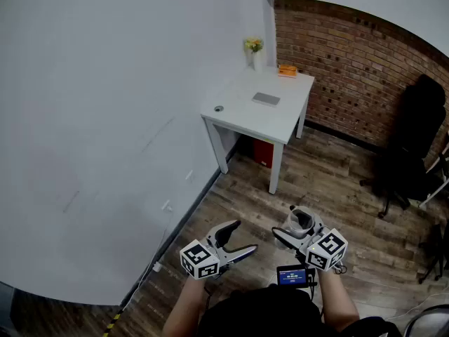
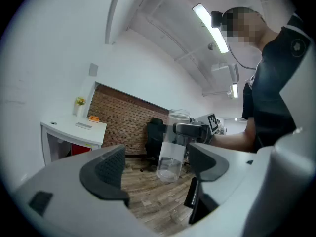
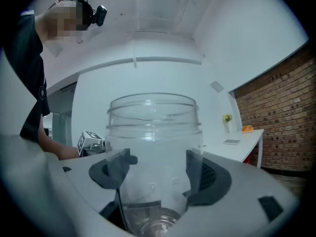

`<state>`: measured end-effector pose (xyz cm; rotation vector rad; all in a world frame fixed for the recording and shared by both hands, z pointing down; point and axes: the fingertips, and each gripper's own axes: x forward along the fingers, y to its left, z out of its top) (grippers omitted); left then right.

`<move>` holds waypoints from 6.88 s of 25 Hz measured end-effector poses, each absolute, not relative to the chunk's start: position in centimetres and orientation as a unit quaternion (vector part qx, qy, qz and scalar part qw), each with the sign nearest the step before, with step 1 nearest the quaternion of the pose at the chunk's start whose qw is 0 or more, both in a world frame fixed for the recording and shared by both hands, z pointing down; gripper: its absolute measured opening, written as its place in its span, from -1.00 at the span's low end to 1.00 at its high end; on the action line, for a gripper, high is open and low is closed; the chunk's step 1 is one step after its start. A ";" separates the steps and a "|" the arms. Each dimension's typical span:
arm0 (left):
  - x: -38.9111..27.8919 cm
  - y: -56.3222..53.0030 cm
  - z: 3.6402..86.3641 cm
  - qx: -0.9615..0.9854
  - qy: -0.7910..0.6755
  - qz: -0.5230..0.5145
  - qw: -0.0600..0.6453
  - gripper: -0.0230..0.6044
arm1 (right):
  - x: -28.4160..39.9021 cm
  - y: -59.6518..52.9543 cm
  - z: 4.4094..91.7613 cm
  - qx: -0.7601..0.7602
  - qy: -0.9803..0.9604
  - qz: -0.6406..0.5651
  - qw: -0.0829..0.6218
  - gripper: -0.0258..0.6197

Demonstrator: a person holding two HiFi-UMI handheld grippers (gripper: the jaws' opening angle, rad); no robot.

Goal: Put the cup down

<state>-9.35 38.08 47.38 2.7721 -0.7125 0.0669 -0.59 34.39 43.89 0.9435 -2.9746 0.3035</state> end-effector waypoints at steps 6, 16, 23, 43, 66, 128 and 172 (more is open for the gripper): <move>-9.6 38.4 47.9 0.959 -0.244 0.028 0.141 0.37 | -1.0 34.5 44.3 0.301 -0.949 0.096 0.004 0.23; -9.0 38.3 47.9 0.961 -0.238 0.027 0.141 0.36 | -0.5 34.5 44.4 0.305 -0.947 0.101 0.004 0.23; -8.7 38.2 48.2 0.961 -0.233 0.026 0.144 0.36 | -0.5 34.4 44.5 0.305 -0.947 0.099 0.004 0.23; -8.8 37.7 48.0 0.959 -0.239 0.020 0.148 0.36 | -0.4 34.2 44.9 0.295 -0.950 0.104 0.007 0.23; -3.8 35.7 48.0 0.963 -0.227 0.040 0.139 0.36 | 5.0 32.1 45.2 0.303 -0.948 0.100 -0.006 0.23; -4.7 -12.1 53.7 0.966 -0.162 0.041 0.197 0.28 | 4.5 -15.3 48.8 0.383 -0.914 0.134 0.012 0.23; -1.9 -31.0 51.4 0.962 -0.186 0.026 0.201 0.23 | 4.5 -34.4 48.0 0.337 -0.927 0.164 -0.015 0.23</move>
